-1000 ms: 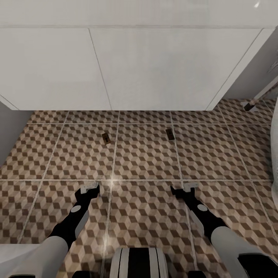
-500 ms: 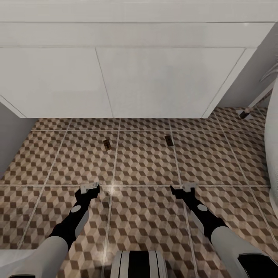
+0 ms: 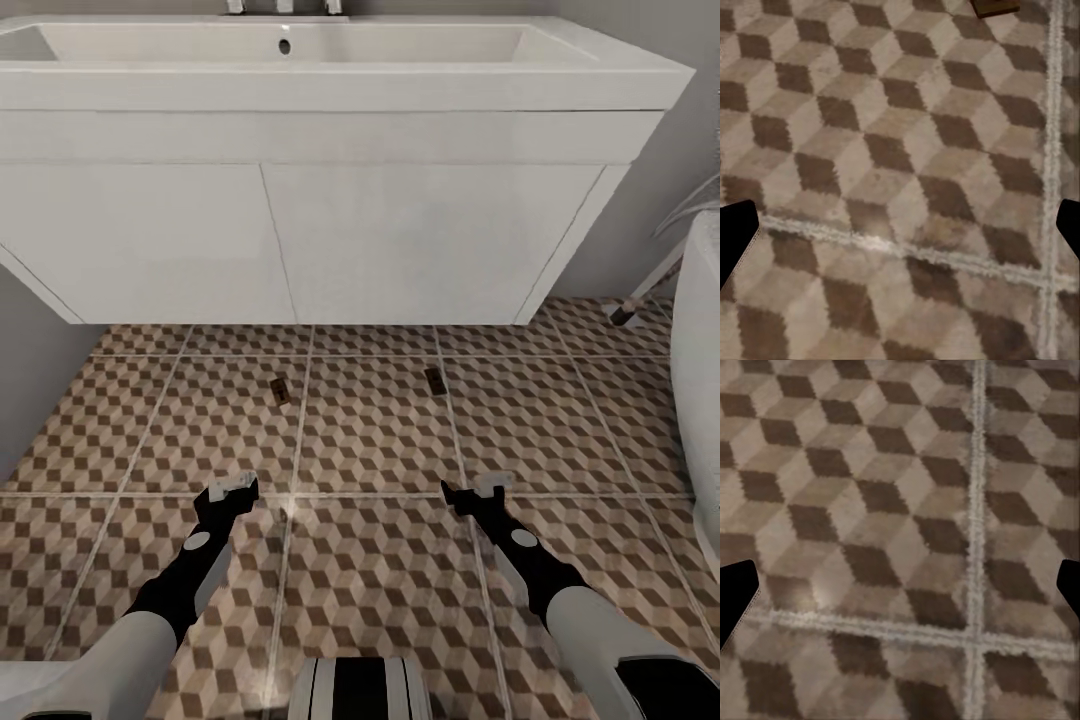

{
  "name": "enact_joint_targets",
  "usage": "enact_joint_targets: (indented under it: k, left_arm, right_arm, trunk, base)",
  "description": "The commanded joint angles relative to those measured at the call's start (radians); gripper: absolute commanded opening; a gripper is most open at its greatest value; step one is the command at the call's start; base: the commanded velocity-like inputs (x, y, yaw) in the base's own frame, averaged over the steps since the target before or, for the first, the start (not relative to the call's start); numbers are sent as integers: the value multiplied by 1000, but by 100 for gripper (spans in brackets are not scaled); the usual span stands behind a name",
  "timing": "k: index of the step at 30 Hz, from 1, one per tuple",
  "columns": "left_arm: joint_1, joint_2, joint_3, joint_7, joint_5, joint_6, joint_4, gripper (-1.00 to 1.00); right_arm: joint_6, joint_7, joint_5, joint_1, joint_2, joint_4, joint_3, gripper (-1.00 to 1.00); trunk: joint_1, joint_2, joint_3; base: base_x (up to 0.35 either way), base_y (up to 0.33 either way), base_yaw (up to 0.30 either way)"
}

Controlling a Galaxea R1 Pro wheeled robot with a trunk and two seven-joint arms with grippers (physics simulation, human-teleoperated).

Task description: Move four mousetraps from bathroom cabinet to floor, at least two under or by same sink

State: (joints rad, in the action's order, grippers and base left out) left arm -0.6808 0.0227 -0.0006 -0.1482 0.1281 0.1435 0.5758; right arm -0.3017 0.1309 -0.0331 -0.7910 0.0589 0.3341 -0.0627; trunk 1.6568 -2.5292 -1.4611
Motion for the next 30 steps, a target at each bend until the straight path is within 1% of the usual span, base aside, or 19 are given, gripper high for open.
enact_joint_targets:
  k: [1,13,18,23,30]
  left_arm:
    - [0,0,-2,-2,10,4,-1,100]
    - [0,-1,-2,-2,13,4,-1,100]
    - [0,-5,-2,0,13,3,-1,100]
    - [0,-15,-2,-3,10,2,-2,100]
    - [0,-19,-1,-5,7,2,-2,100]
  right_arm:
    - [-4,-1,-3,0,1,-1,-6,100]
    - [-5,-1,0,0,1,-2,-10,100]
    - [-5,-1,-1,0,1,-4,-11,100]
    - [-4,1,2,0,1,-6,-12,100]
    - [-4,1,3,0,1,-6,-12,100]
  trunk:
    - [-1,0,3]
    - [-6,3,50]
    - [-8,4,69]
    - [-10,5,89]
    - [-14,7,116]
  base:
    - [0,0,0]
    - [0,0,0]
    - [0,0,0]
    - [0,0,0]
    - [0,0,0]
